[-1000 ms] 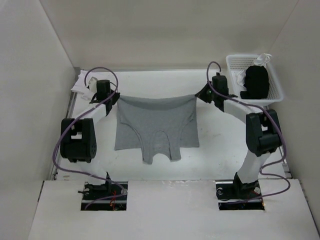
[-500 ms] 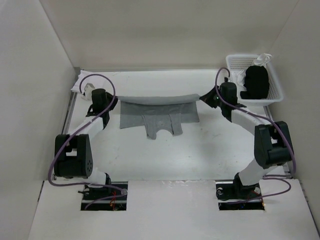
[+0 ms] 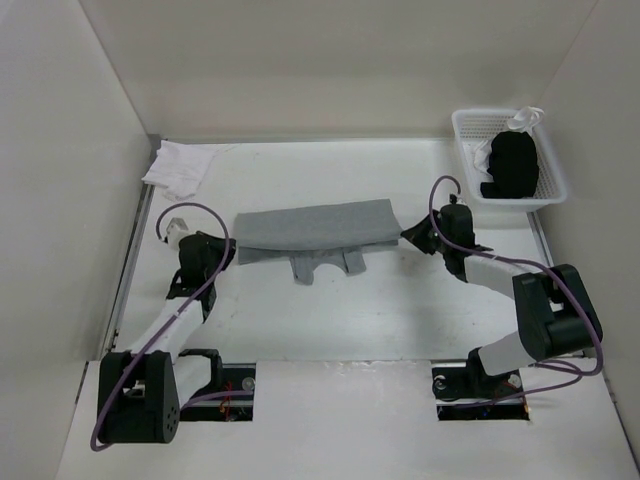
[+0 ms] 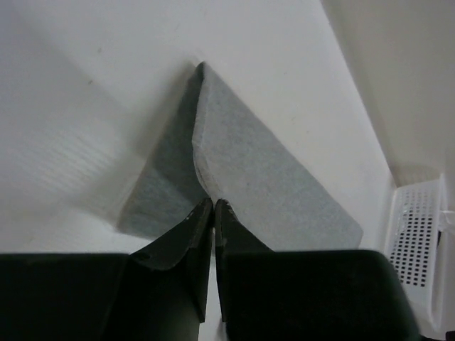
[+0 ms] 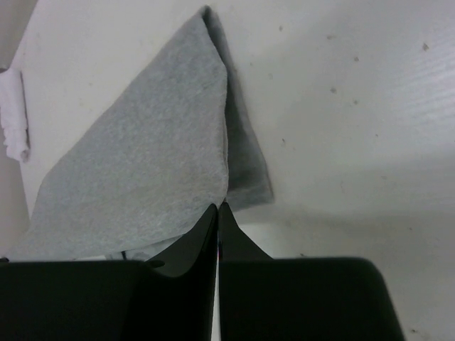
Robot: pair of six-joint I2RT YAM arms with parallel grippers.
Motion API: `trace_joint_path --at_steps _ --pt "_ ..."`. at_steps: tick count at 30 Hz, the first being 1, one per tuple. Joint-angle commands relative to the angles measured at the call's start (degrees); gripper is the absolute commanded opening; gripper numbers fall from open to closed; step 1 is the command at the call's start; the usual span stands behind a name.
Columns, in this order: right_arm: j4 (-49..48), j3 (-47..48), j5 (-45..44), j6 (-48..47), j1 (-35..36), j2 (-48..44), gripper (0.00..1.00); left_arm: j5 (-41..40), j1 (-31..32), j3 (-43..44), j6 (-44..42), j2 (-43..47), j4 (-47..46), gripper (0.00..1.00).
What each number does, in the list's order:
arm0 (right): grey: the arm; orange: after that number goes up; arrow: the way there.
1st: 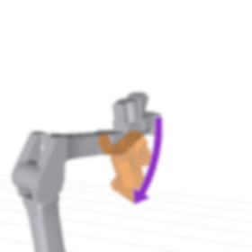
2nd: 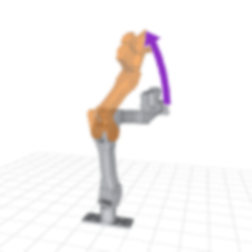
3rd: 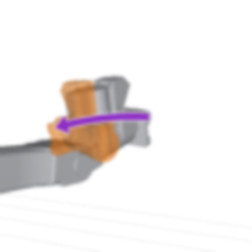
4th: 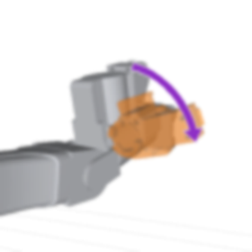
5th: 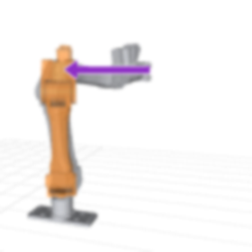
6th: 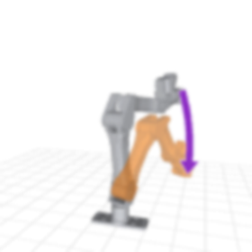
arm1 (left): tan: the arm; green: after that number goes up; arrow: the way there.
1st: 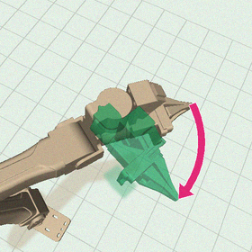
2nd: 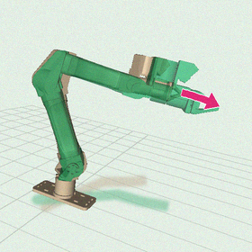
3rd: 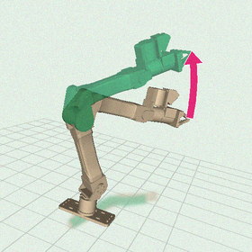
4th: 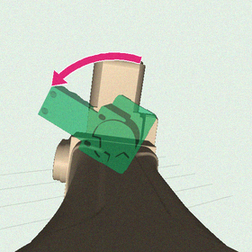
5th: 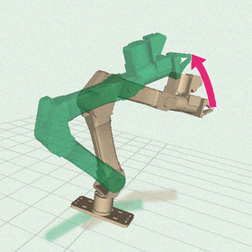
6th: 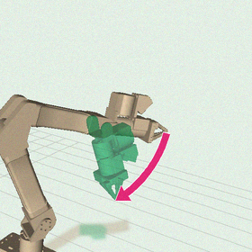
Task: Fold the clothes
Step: Fold the tank top
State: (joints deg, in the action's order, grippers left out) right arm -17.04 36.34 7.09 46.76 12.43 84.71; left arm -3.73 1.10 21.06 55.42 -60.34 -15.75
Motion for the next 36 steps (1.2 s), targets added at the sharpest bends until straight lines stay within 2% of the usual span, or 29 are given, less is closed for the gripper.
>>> trace_joint_path --at_steps 1,3,5,10,13,19,23,25,28,30,33,36 --pt "-4.4 -2.2 -1.9 1.5 0.0 -0.5 0.03 0.9 -1.1 -4.5 -1.7 1.1 -1.2 0.04" --pt "-4.4 -3.4 -2.0 1.6 0.0 0.2 0.04 1.3 -1.4 -6.9 -1.8 2.1 -1.4 0.05" --pt "-4.4 -4.3 -3.0 1.7 0.0 0.2 0.12 1.4 -1.4 -8.9 -1.8 3.9 -0.9 0.08" --pt "-3.2 -2.2 -2.8 -0.7 -0.2 1.2 0.48 1.0 -3.1 -10.0 -2.5 12.0 3.1 0.32" --pt "-2.3 1.7 0.1 -1.6 -0.3 5.8 0.55 -0.3 -1.6 -6.3 -2.4 12.4 3.8 0.32" --pt "-2.2 4.9 2.7 0.7 -0.2 9.6 0.54 -6.2 14.2 2.4 -2.8 -0.2 -1.1 0.32" --pt "-4.6 5.4 7.2 4.4 0.0 14.2 0.50 -6.8 19.2 3.2 -1.5 -5.7 -6.8 0.32" --pt "-7.5 4.9 8.4 6.8 0.0 16.6 0.44 -6.6 20.1 3.0 -1.2 -6.5 -8.4 0.32" --pt "-12.5 2.9 8.4 9.7 0.0 17.9 0.28 -6.5 20.9 2.2 -1.2 -6.0 -9.2 0.32" --pt "-17.5 -0.4 5.9 11.2 0.0 15.3 0.14 -6.3 21.5 1.7 -1.4 -5.1 -9.2 0.32" --pt "-19.6 -4.9 2.1 10.8 0.0 8.5 0.07 -6.3 22.8 0.8 -1.4 -3.9 -9.2 0.32" --pt "-16.1 -8.9 -0.1 8.3 -0.9 -0.6 0.03 -6.2 25.1 0.5 -1.0 -3.5 -9.2 0.32"
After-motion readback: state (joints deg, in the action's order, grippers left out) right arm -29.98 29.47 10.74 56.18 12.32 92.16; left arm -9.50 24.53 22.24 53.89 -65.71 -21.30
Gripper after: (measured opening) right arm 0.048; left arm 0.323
